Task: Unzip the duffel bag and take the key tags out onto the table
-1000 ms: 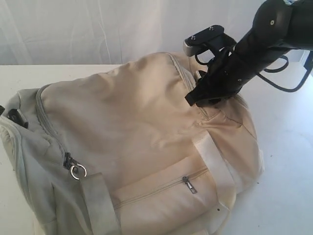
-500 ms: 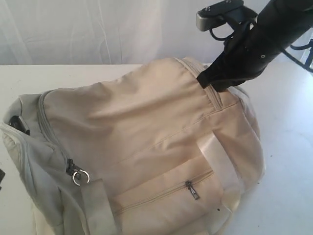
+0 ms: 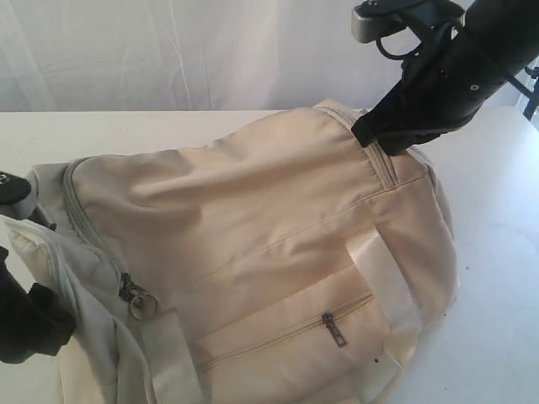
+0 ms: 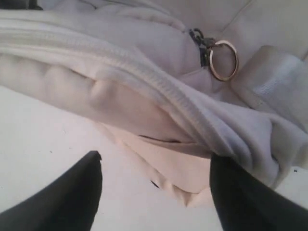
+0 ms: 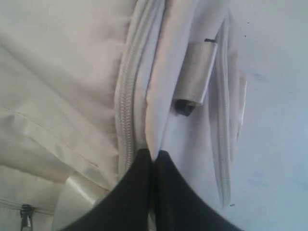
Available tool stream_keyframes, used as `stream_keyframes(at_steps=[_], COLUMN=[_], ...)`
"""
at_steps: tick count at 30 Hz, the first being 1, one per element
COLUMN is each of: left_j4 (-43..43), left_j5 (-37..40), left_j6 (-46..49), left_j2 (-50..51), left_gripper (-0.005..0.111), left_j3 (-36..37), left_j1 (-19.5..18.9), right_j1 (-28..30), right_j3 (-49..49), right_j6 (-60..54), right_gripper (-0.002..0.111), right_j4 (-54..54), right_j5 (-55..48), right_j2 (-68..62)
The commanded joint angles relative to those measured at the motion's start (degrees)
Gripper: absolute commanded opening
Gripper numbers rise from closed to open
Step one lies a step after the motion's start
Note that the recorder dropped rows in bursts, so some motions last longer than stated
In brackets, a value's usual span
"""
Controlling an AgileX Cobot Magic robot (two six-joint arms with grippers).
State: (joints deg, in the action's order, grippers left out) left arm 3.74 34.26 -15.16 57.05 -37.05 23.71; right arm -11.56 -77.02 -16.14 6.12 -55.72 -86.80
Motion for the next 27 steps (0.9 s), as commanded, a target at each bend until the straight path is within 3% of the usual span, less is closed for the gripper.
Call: stream_keyframes(at_steps=[1,10,18,20,22,24,27], left_j4=[-3.74,-8.24,-8.33,-3.74,7.61,16.57,22.14], left_j5=[-0.10,5.93,-1.48,-2.10,-0.73,3.16,7.76], left_j6=[-1.19,0.82,0.15,-2.96,-11.02,-15.60,-16.15], left_j2=[1.66,-1.29,1.85,2.25,2.25,2.25,2.25], left_gripper=[0.071,0.078,0.074,0.056,0.022,0.000,0.000], left_j3=[-0.20,-7.78,1.76,2.57,1.63,-0.37,-3.18], left_j1=[-0.12,-0.12,-0.12,-0.24,-0.90,-1.85,-3.66], right_j1=[0.20,0.20,0.20,0.20,0.20,0.20,0.20], right_j3=[-0.16,-0.16,-0.16,-0.16,-0.05,0.40,0.40], right_j6=[0.17,0.17,0.17,0.17,0.17,0.17,1.20], right_gripper=[0.000,0.000,0.000,0.000,0.000,0.000,0.000], right_j4=[-0.65,-0.65,-0.56,-0.53,-0.43,-0.43,-0.43], right_j5=[-1.32,1.37,1.14,0.44,-0.97,-2.25,-6.30], right_j2=[1.12,1.12,1.12,1.12,1.12,1.12,1.17])
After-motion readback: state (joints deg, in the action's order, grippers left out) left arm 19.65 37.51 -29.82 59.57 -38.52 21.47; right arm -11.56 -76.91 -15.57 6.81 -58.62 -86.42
